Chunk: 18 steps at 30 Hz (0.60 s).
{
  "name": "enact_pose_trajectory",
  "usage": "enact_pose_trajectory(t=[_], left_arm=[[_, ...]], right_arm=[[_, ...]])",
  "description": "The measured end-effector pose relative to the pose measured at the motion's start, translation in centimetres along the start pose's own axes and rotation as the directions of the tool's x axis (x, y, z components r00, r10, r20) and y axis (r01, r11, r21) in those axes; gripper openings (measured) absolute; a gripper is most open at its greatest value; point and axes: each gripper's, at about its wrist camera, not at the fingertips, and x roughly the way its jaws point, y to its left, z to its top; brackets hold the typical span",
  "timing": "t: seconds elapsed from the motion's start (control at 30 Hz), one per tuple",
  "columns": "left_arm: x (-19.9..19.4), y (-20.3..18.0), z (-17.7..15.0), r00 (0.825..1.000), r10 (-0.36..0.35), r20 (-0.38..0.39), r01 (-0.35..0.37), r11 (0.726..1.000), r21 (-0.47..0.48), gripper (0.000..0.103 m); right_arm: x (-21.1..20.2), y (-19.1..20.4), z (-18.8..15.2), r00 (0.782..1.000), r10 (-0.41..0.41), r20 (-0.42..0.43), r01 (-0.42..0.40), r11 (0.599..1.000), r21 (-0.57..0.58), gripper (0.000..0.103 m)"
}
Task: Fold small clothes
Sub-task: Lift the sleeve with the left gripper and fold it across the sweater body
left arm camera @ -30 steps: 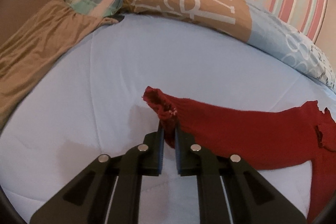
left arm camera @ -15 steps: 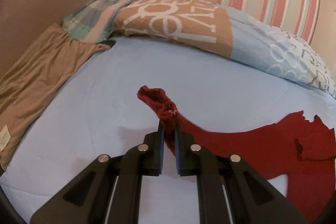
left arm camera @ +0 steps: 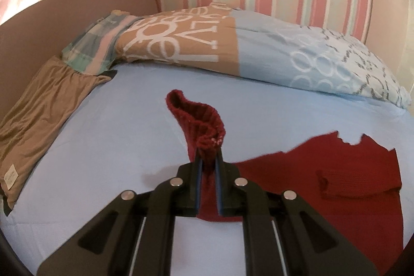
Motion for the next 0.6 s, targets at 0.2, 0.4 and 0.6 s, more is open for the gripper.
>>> enact_pose_trajectory(t=[0.2,0.4,0.6], left_arm=[[-1.2,-7.2,-0.6,1.0,-0.022,-0.009,0.023,0.997,0.08,0.008],[-0.3,-14.2,-0.4,0.998,-0.056,-0.021,0.058,0.992,0.115,0.008],[1.4,-21.4,-0.2,0.997,-0.077,-0.028,0.081,0.983,0.165,0.008]], right_arm=[[0.0,-4.1,0.1,1.0,-0.017,-0.005,0.017,1.0,0.009,0.079],[0.1,-8.4,-0.3,1.0,0.008,-0.022,-0.007,0.998,0.059,0.079],[0.3,-12.2,-0.5,1.0,-0.006,-0.022,0.008,0.998,0.07,0.079]])
